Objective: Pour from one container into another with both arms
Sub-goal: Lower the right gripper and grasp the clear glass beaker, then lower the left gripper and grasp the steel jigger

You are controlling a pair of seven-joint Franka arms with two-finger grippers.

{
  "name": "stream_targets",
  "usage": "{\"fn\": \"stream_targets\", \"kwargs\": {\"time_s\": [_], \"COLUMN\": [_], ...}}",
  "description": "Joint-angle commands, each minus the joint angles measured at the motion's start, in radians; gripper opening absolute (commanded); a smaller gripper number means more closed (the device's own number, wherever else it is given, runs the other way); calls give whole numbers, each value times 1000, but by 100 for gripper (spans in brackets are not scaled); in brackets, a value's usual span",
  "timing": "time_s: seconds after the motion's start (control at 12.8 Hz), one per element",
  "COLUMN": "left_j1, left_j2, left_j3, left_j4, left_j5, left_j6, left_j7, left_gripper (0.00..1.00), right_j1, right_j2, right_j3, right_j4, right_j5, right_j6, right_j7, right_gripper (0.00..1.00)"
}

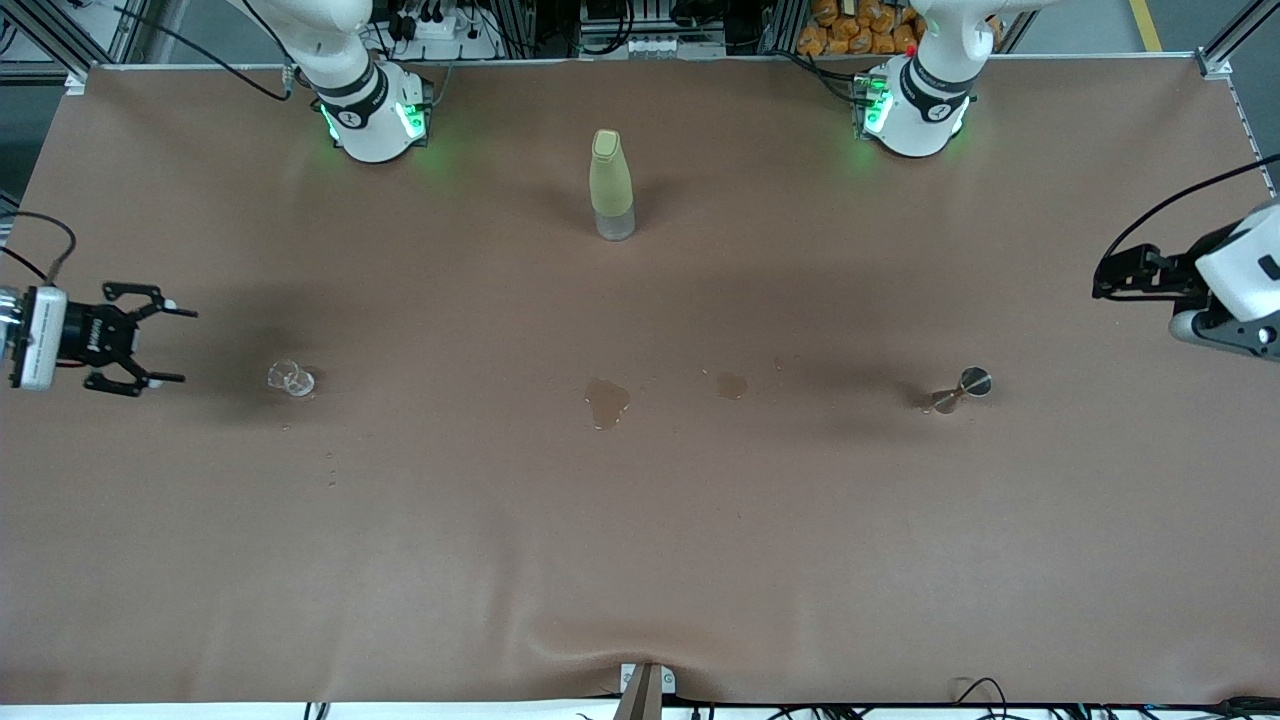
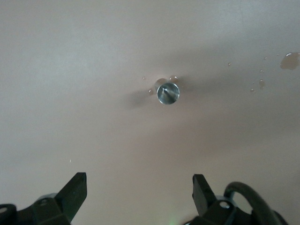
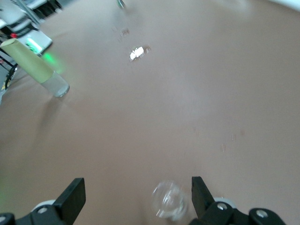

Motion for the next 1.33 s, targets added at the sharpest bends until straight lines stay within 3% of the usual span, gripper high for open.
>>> {"fn": "stream_targets", "kwargs": {"time_s": [0.0,0.23,0.47,0.7,0.94,1.25], "left_j1": [61,73,105,153,210,266], "left_j2": [25,78,132,184,239,325], "left_j3": [-3,-5,-5,-5,-5,-8], "left_j4": [9,12,12,6,0,0], "left_j5": [-122,-211,-305,-364,-426,-466], "left_j6": [14,14,14,11,-26,-44], "left_j7": [199,296,643,935,1133,1404], "left_gripper": [100,100,100,100,100,100], "right_j1": [-42,-96,-112,-113,-119,-122], "right_j2": [120,215,288,388,479,500], "right_j3": [13,15,15,16,22,24], "right_j4": [19,25,42,70,128,128], "right_j5": [100,195,225,314,317,318], "right_j6": [-37,-61,-64,-78,-136,-170], "right_j7": [-117,-179,-271,-430,-444,-492], "right_gripper": [100,100,100,100,100,100]}}
